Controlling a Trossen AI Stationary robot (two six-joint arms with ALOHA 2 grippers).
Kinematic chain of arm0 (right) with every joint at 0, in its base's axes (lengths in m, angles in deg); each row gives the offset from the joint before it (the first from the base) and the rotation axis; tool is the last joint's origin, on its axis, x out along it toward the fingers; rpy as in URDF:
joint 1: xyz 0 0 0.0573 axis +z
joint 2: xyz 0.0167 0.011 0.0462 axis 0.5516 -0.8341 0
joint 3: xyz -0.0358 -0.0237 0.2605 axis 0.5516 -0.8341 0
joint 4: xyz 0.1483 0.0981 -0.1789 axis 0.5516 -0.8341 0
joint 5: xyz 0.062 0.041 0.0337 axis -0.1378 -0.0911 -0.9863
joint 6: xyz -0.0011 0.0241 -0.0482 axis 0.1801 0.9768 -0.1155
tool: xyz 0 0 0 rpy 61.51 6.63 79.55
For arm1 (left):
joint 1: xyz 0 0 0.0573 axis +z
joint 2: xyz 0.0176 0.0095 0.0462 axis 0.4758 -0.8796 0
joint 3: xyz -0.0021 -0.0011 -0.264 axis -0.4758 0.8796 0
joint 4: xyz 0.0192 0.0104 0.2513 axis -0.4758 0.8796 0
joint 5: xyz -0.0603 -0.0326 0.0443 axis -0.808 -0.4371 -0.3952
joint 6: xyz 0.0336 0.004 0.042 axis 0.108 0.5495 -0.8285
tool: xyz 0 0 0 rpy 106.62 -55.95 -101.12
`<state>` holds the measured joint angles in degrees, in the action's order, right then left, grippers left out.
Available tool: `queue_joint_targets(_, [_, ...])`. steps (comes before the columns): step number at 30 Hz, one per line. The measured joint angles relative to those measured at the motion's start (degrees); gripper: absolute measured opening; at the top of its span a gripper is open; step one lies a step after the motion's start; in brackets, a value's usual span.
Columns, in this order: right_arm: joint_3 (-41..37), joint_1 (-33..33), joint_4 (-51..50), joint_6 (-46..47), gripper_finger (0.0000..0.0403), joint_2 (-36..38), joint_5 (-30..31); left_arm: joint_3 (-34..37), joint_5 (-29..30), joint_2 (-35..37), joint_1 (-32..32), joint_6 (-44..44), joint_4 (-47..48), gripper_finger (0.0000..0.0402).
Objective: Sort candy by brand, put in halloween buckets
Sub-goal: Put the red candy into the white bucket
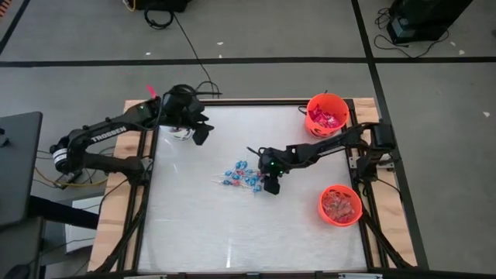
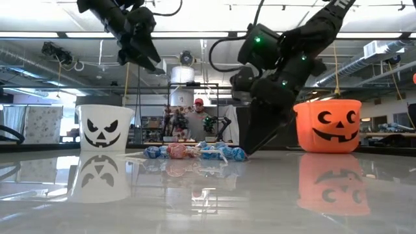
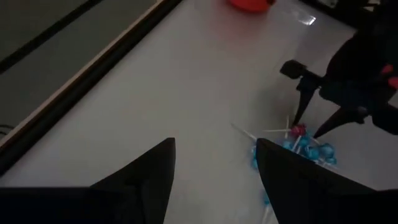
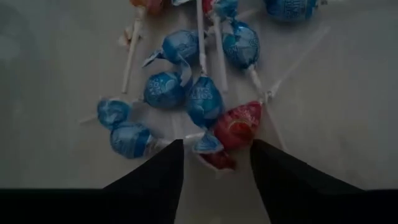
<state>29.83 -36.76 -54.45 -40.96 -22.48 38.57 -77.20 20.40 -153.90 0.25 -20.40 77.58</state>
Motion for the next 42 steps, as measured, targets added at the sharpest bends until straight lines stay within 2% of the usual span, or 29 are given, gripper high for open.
queue_joint_targets(5, [0.1, -0.4, 1.5, 0.1, 0.0150, -1.4, 0.4, 0.0, 0.6, -1.3, -2.2, 1.1, 0.1, 0.0229])
queue_joint_targets(8, [0.1, -0.7, 0.9, 0.2, 0.0092, -1.5, 0.5, 0.1, 0.7, -1.9, -3.2, 1.4, 0.1, 0.0229])
queue_joint_targets(10, [0.1, -0.7, 0.7, 0.1, 0.0038, -1.4, 1.0, 0.1, 0.8, -2.6, -4.0, 1.7, -1.0, 0.0229])
queue_joint_targets(12, [0.0, -0.7, 0.7, 0.2, 0.0013, -1.0, 1.2, 0.1, 0.8, -3.5, -4.8, 1.7, -1.0, 0.0229])
queue_joint_targets(18, [1.8, -0.6, -1.5, 1.6, 0.0006, 2.7, 6.2, 0.1, -1.5, -7.8, -7.5, 1.5, -2.2, 0.0229])
queue_joint_targets(26, [11.1, 0.9, -3.6, -6.0, 0.0003, 7.0, 12.7, 0.1, -11.6, -13.6, -9.1, 5.6, -16.6, 0.0229])
queue_joint_targets(33, [17.8, 1.7, -7.3, -14.1, 0.0002, 7.1, 18.7, 0.1, -14.8, -16.0, -9.0, 9.7, -21.9, 0.0230])
queue_joint_targets(39, [19.7, 1.7, -7.4, -17.9, 0.0002, 7.1, 19.7, 0.1, -14.8, -16.0, -9.0, 11.8, -26.6, 0.0227])
queue_joint_targets(42, [19.7, 1.7, -7.5, -18.4, 0.0002, 7.1, 20.4, 0.1, -14.5, -16.0, -8.8, 12.9, -27.4, 0.0209])
